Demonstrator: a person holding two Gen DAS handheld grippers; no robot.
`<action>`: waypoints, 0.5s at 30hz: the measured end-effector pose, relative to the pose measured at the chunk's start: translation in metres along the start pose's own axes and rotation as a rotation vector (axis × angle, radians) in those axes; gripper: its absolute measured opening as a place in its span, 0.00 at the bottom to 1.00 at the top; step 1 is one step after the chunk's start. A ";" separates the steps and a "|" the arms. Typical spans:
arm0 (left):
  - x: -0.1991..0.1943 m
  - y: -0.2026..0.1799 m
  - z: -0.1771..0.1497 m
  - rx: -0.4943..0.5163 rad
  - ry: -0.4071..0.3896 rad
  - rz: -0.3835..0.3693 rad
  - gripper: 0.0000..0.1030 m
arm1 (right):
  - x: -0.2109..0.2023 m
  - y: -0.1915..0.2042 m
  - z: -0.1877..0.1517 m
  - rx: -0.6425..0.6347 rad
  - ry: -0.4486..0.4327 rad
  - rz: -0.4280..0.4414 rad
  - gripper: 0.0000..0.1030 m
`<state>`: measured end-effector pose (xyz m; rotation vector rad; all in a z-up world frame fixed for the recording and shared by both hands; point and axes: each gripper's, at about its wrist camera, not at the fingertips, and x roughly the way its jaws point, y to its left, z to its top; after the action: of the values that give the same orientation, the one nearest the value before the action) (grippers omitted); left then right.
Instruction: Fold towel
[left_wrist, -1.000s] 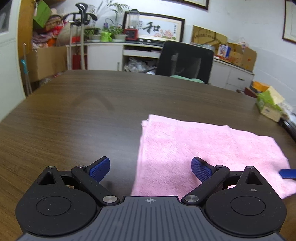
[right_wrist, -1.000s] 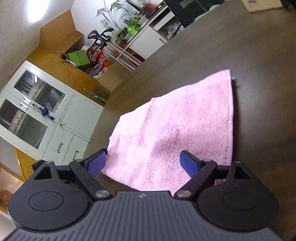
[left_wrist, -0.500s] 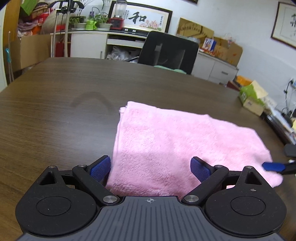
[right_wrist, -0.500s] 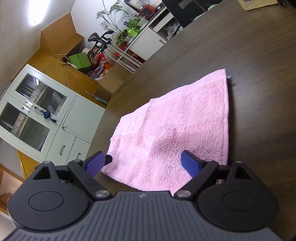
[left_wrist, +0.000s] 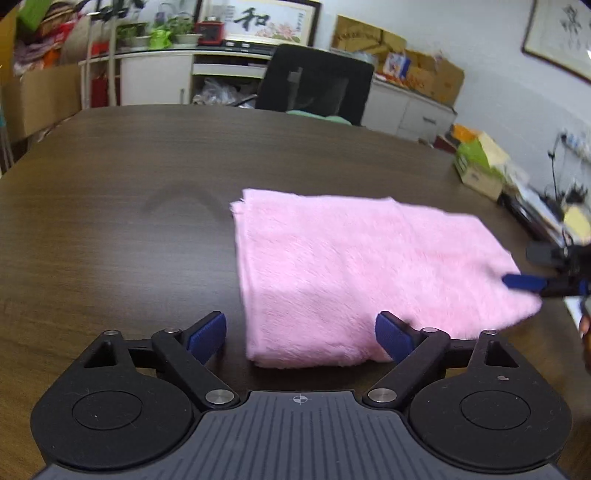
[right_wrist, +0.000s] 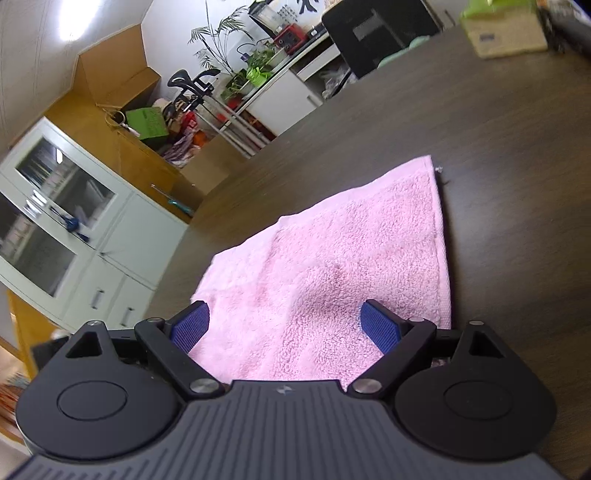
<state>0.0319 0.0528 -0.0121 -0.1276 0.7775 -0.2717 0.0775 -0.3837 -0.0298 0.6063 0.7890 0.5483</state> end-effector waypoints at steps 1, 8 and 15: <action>-0.003 0.005 0.002 -0.020 -0.019 0.023 0.90 | -0.001 0.008 -0.002 -0.049 -0.021 -0.034 0.89; -0.004 0.029 0.011 -0.111 -0.059 0.118 1.00 | 0.015 0.100 -0.052 -0.520 -0.105 -0.134 0.91; -0.005 0.035 0.014 -0.125 -0.096 0.223 1.00 | 0.060 0.184 -0.118 -0.878 -0.112 -0.219 0.95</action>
<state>0.0454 0.0882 -0.0062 -0.1686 0.7060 -0.0051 -0.0208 -0.1817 0.0002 -0.2563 0.4316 0.5881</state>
